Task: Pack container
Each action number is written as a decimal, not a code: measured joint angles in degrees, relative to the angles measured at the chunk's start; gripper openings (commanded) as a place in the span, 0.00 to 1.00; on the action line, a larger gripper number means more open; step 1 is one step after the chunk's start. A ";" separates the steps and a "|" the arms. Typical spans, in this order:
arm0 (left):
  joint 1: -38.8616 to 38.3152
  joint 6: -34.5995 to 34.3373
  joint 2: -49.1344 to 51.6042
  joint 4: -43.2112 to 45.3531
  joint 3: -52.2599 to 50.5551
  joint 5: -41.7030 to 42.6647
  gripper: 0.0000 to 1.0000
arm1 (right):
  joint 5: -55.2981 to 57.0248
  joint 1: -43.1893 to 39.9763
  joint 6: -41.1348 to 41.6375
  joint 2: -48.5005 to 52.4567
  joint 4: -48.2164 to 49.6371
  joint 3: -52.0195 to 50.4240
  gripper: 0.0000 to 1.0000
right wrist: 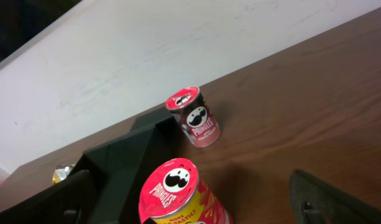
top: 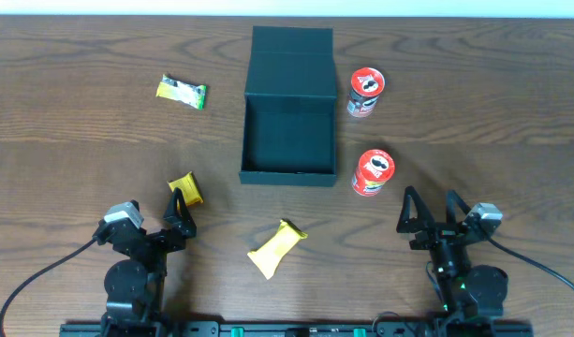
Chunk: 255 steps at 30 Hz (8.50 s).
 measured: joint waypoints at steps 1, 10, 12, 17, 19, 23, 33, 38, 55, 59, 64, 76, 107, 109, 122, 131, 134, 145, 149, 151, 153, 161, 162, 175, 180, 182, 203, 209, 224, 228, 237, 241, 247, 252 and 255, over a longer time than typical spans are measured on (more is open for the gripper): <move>0.00 0.00 0.00 0.00 0.00 0.00 0.95 | 0.00 0.00 0.00 0.00 0.00 0.00 0.99; 0.00 0.00 0.00 0.00 0.00 0.00 0.95 | 0.02 0.00 0.00 0.00 0.00 0.00 0.99; 0.00 0.00 0.00 0.00 0.00 0.00 0.95 | 0.02 0.00 0.00 0.00 -0.02 0.00 0.99; 0.00 0.00 0.00 0.00 0.00 0.00 0.95 | 0.02 0.00 0.00 0.00 -0.02 0.00 0.99; 0.00 0.00 0.00 0.00 0.00 0.00 0.95 | 0.00 0.00 0.00 0.00 0.00 0.00 0.99; 0.00 0.00 0.00 0.00 0.00 0.00 0.95 | 0.00 0.00 0.00 0.00 0.00 0.00 0.99; 0.00 0.00 0.00 0.04 0.00 0.00 0.95 | 4.04 0.00 0.13 0.00 -0.37 0.00 0.99; 0.00 0.79 0.00 5.38 -0.94 0.02 0.95 | 4.70 0.00 -0.28 0.00 0.66 -0.02 0.99; 0.00 20.04 11.69 5.22 25.97 -1.81 0.96 | 16.57 0.00 -15.02 1.75 4.85 17.79 0.99; 0.00 20.92 20.83 3.54 36.65 -2.19 0.95 | 18.45 0.00 -17.55 8.35 3.58 26.43 0.99; 0.00 23.45 38.80 -8.83 57.59 -2.27 0.95 | 19.47 0.00 -19.15 26.88 -8.13 45.27 0.99; 0.00 23.34 73.33 -45.03 84.63 1.31 0.95 | 13.62 0.00 -16.39 63.80 -50.73 73.77 0.99; -10.40 13.27 99.78 -48.87 84.70 -5.57 0.95 | 3.08 13.05 4.48 99.41 -49.44 73.79 0.99; -10.40 13.27 99.78 -48.89 84.70 -5.60 0.95 | 3.80 13.09 5.42 99.95 -50.88 73.79 0.99; -10.40 13.27 99.78 -48.87 84.70 -5.60 0.96 | 5.27 13.09 10.56 100.19 -54.49 73.79 0.99; -10.40 13.27 99.78 -48.87 84.70 -5.60 0.95 | 4.37 13.27 13.18 100.19 -54.55 73.79 0.81; -10.40 13.27 99.78 -48.87 84.70 -5.60 0.95 | 4.17 13.29 13.66 100.19 -54.51 73.79 0.79; -10.40 13.27 99.78 -48.83 84.70 -5.60 0.95 | 3.02 13.29 14.10 100.19 -53.24 73.79 0.71; -10.40 13.27 99.78 -48.81 84.70 -5.60 0.95 | 2.99 13.29 14.08 100.19 -53.18 73.79 0.70; -10.40 13.27 99.78 -48.81 84.70 -5.60 0.95 | 2.97 13.31 14.08 100.19 -53.13 73.79 0.70; -10.40 13.27 99.78 -48.81 84.70 -5.60 0.95 | 2.58 13.29 14.08 100.19 -52.63 73.79 0.70; -10.40 13.27 99.78 -48.61 84.70 -5.81 0.95 | -0.33 13.29 13.75 100.19 -53.59 77.75 0.67; -10.40 13.27 99.78 -48.65 84.70 -5.86 0.96 | -0.20 13.31 13.57 100.19 -54.88 79.47 0.66; -10.40 13.27 99.78 -46.88 84.70 -6.05 0.96 | -0.33 14.47 11.91 100.19 -59.67 92.48 0.66; -10.40 13.25 99.78 -46.88 84.70 -6.05 0.95 | -2.03 14.95 11.72 100.19 -60.43 93.88 0.68; -10.40 13.27 99.78 -46.86 84.70 -6.05 0.95 | -3.78 15.41 11.58 100.19 -60.19 93.92 0.68; -10.40 13.27 99.80 -46.49 84.70 -6.03 0.95 | -22.36 23.63 13.53 113.39 -47.43 94.27 0.69; -10.40 13.27 99.80 -46.93 84.70 -6.05 0.95 | -29.92 22.60 13.86 120.56 -45.11 94.29 0.68; -10.40 13.27 99.80 -46.90 84.70 -6.05 0.96 | -26.82 20.68 15.10 122.05 -42.80 94.71 0.99; -10.40 13.27 99.80 -46.93 84.70 -6.05 0.95 | -25.64 20.59 15.17 122.07 -37.03 94.73 0.95; -10.40 13.25 99.80 -46.95 84.70 -6.03 0.95 | -29.33 18.53 13.53 122.29 -39.65 101.92 0.83; -10.40 13.25 99.80 -46.77 84.70 -6.03 0.95 | -23.47 17.31 6.32 122.25 -55.74 116.30 0.78; -10.40 13.22 99.80 -45.70 84.70 -5.99 0.95 | 4.17 17.51 0.20 121.87 -67.56 125.52 0.83; -10.40 13.22 99.80 -45.68 84.70 -5.77 0.95 | 18.97 18.91 -1.46 122.68 -67.93 125.52 0.82; -10.40 13.22 99.80 -45.70 84.70 -5.31 0.95 | 23.23 18.78 -1.62 124.63 -67.47 125.52 0.83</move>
